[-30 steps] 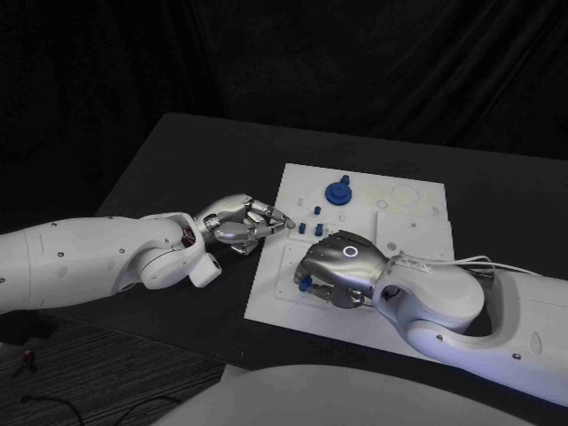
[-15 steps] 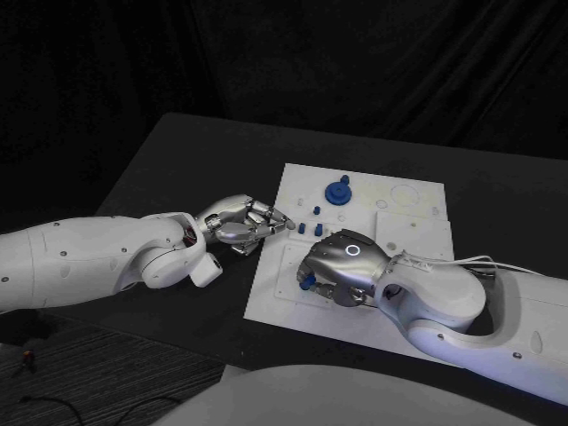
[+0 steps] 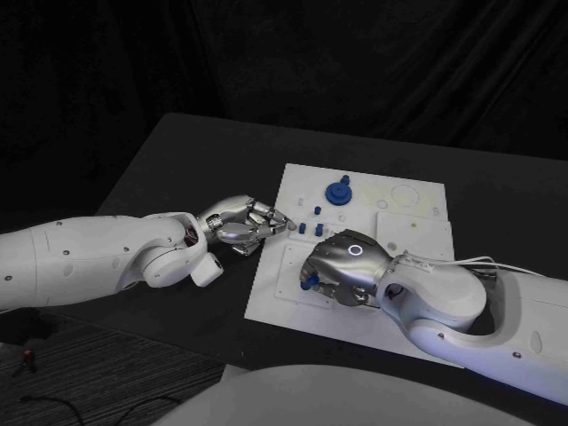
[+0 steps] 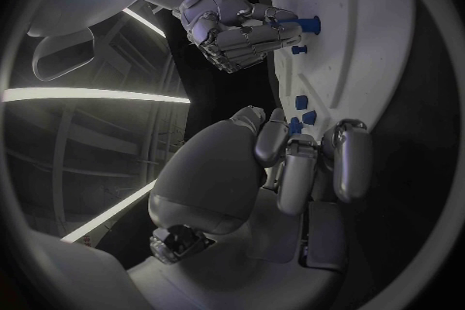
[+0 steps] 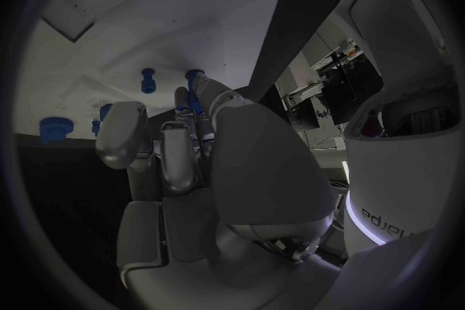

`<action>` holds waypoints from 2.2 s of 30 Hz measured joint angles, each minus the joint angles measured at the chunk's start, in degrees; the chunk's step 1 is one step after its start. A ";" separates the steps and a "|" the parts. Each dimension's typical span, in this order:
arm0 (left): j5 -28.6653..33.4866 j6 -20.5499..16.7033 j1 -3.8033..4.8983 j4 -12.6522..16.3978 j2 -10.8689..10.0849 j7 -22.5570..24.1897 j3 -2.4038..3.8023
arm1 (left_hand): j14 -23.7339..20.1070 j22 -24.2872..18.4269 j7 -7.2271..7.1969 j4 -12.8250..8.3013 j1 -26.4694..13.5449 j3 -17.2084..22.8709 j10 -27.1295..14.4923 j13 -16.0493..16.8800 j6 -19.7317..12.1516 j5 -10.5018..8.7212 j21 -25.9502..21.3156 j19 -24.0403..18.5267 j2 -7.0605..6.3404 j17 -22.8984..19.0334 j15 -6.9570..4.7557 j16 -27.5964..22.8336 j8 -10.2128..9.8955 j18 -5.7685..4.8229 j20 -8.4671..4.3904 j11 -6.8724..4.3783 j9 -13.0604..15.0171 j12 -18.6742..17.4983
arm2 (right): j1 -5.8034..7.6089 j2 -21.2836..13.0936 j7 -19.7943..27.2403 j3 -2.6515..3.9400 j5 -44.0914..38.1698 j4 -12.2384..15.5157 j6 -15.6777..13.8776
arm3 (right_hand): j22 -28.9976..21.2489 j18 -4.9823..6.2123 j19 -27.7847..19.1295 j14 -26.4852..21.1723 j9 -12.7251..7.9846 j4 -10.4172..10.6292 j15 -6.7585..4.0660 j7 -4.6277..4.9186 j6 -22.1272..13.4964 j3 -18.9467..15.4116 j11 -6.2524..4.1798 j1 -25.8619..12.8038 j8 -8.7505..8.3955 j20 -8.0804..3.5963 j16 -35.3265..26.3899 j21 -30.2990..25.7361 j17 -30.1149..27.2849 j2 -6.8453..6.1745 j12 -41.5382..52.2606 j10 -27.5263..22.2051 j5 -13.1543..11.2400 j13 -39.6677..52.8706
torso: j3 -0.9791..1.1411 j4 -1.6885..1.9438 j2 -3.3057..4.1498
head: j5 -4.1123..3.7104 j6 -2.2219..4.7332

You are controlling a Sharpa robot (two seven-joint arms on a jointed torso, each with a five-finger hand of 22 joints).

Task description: Assemble the parts on the task board

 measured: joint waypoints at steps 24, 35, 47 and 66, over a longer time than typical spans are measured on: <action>0.03 0.54 0.00 -0.54 0.39 -1.04 0.00 | 0.23 0.00 0.21 -0.07 -0.01 0.88 0.01 0.00 0.22 0.24 0.00 0.00 0.01 0.02 0.00 0.00 0.00 0.00 0.00 0.00 0.10 0.00 | 0.00 0.69 0.08 -0.02 -0.04 -0.59 -0.74 | -0.02 0.01 0.00 0.20 -2.66 3.00 0.21 -0.76 -11.46 -0.66 -0.59 -4.42 -1.65 0.00 1.86 3.02 2.21 -1.91 -0.28 1.01 -2.71 0.58 | -0.02 0.01 -0.02 | -0.21 0.00; 0.04 0.70 0.00 -0.93 0.66 -1.57 0.00 | 0.24 0.00 0.22 -0.08 -0.16 0.87 0.02 0.00 0.22 0.24 0.00 0.00 0.16 0.04 0.02 0.00 0.00 0.00 0.00 0.00 0.09 0.00 | -0.01 0.79 0.23 -0.02 -0.05 -0.89 -2.66 | -0.02 0.01 0.00 0.20 -2.74 5.52 0.21 -1.95 -13.22 -2.49 -0.30 -8.31 -1.65 0.00 2.64 3.95 3.15 -1.79 -0.28 0.28 -4.64 1.00 | -0.02 0.04 0.02 | -0.21 0.00; 0.05 0.79 0.00 -1.08 0.67 -2.00 0.00 | 0.11 0.00 0.21 -0.10 -0.29 0.89 0.04 0.00 0.22 0.24 0.00 0.00 0.29 0.03 -0.08 0.00 0.00 0.00 0.00 0.01 0.09 0.00 | 0.52 -3.34 0.22 -0.07 -0.03 1.26 -8.39 | -0.03 0.01 -0.12 0.20 -2.66 6.67 0.20 -1.41 -13.51 -4.44 -0.19 -9.95 -1.65 0.12 2.60 3.83 2.31 -2.09 -0.28 -0.25 -6.47 1.79 | 0.00 0.01 0.03 | -0.80 0.00; 0.06 0.62 0.00 -0.60 -0.01 -1.95 -0.01 | 0.02 0.00 0.21 -0.08 -0.05 1.18 0.06 0.00 0.21 0.24 -0.23 -0.21 0.05 0.02 0.01 0.00 0.00 -0.01 -0.21 0.02 0.08 0.00 | 7.13 -21.47 -1.32 -0.02 16.39 6.87 -16.26 | -0.04 0.53 -2.34 0.31 3.94 10.43 -2.80 -2.86 -0.73 -13.22 -3.73 -13.57 5.69 -1.81 -0.57 -4.88 -0.88 0.75 70.88 13.01 -7.06 66.68 | 0.04 0.00 -0.13 | -4.28 0.00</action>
